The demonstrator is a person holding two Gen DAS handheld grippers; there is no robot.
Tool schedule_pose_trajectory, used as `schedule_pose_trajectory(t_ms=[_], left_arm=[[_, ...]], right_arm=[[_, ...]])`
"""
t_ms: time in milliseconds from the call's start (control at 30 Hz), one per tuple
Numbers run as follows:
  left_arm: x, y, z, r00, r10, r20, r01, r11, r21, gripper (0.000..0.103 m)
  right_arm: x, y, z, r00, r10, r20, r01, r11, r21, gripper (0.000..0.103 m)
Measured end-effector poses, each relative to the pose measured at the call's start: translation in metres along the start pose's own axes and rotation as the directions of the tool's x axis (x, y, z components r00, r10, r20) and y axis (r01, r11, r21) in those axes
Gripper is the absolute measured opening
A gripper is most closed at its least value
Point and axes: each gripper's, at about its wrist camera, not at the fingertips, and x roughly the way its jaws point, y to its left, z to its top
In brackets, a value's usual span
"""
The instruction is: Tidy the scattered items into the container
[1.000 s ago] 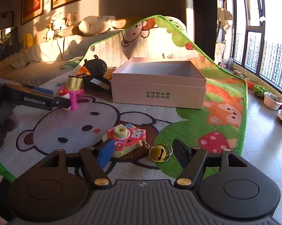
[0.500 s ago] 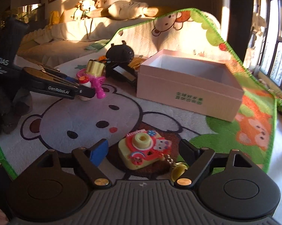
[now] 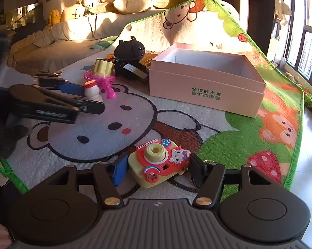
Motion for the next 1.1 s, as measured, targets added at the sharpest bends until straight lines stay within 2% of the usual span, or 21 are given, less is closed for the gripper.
schedule_pose_trajectory(t_ms=[100, 133, 167, 200, 433, 600, 733, 900, 1100], left_arm=[[0.011, 0.002, 0.001, 1.0, 0.0, -0.017, 0.0, 1.0, -0.011, 0.056], [0.012, 0.003, 0.002, 1.0, -0.004, -0.017, 0.003, 1.0, -0.016, 0.048], [0.012, 0.003, 0.002, 1.0, -0.006, -0.017, 0.006, 1.0, -0.017, 0.034], [0.011, 0.003, 0.002, 1.0, -0.006, -0.015, 0.006, 1.0, -0.013, 0.029], [-0.022, -0.008, -0.001, 0.998, -0.056, 0.021, 0.056, 0.998, 0.011, 0.029], [-0.057, -0.032, 0.003, 0.988, -0.138, 0.066, 0.133, 0.989, 0.071, 0.029], [-0.061, -0.044, 0.017, 0.98, -0.174, 0.096, 0.164, 0.981, 0.103, 0.029], [-0.038, -0.046, 0.063, 0.971, -0.189, 0.149, 0.167, 0.975, 0.15, 0.029], [0.018, -0.032, 0.139, 0.956, -0.178, 0.233, 0.151, 0.98, 0.131, 0.031]], right_arm=[[-0.007, 0.0, -0.002, 1.0, -0.015, 0.005, 0.015, 1.0, 0.008, 0.062], [-0.009, 0.0, -0.003, 1.0, -0.018, 0.005, 0.018, 1.0, 0.012, 0.062], [-0.01, 0.0, -0.004, 1.0, -0.022, 0.006, 0.022, 1.0, 0.015, 0.062], [-0.012, 0.0, -0.004, 1.0, -0.026, 0.007, 0.026, 1.0, 0.017, 0.062], [-0.033, 0.001, -0.008, 0.998, -0.054, 0.028, 0.053, 0.998, 0.018, 0.062], [-0.05, -0.003, -0.012, 0.997, -0.072, 0.026, 0.072, 0.997, 0.025, 0.062], [-0.065, -0.014, -0.004, 0.995, -0.084, 0.054, 0.081, 0.995, 0.059, 0.062], [-0.072, -0.045, 0.042, 0.986, -0.077, 0.15, 0.06, 0.991, 0.117, 0.062], [-0.042, -0.101, 0.139, 0.956, -0.068, 0.284, 0.002, 0.974, 0.226, 0.063]])
